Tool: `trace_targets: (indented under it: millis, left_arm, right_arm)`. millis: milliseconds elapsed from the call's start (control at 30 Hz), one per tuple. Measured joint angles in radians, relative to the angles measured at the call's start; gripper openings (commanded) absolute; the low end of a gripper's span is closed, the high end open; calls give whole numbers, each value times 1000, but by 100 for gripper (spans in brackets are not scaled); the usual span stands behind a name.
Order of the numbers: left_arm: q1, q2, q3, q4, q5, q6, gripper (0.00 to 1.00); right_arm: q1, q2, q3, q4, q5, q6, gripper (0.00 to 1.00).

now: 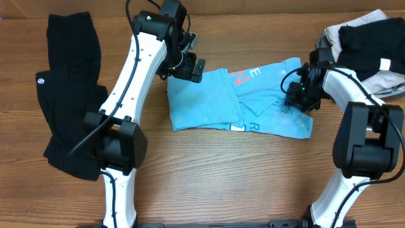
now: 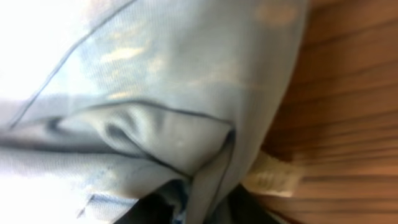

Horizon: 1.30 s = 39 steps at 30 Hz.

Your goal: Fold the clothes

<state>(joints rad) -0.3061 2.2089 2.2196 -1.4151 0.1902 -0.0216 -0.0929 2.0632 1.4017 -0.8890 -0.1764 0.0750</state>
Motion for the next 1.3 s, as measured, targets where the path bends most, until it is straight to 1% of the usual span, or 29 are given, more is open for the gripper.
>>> trace_targets:
  millis: [67, 100, 233, 400, 567, 667, 800, 900, 1033, 1200, 1300]
  left_arm:
    - [0, 0, 0, -2, -21, 1, 100]
    - [1, 0, 0, -5, -31, 2, 100]
    - [17, 0, 0, -21, -68, 3, 100]
    - [91, 0, 0, -39, -94, 3, 100]
    - [198, 0, 0, -58, -105, 3, 100]
    - [257, 0, 0, -69, -111, 3, 100]
    - [303, 0, 0, -75, -116, 3, 100]
    - [315, 0, 0, -75, -117, 3, 100]
    - [315, 0, 0, -75, -117, 3, 100]
    - [315, 0, 0, -74, -117, 3, 100]
    - [315, 0, 0, -74, -117, 3, 100]
  right_arm:
    - [-2, 0, -3, 4, -23, 14, 10]
    - [-4, 0, -3, 3, -32, 21, 8]
    - [-17, 3, 5, -27, -59, 40, 4]
    - [-51, 17, 51, -155, -90, 45, 4]
    - [-83, 22, 161, -291, -114, 27, 4]
    - [-79, 20, 231, -346, -119, 21, 4]
    - [-50, 6, 284, -389, -136, 17, 4]
    - [1, -16, 314, -405, -159, 18, 4]
    - [117, -47, 333, -390, -171, 35, 4]
    - [305, -54, 334, -302, -175, 98, 4]
    - [426, -54, 334, -224, -166, 161, 4]
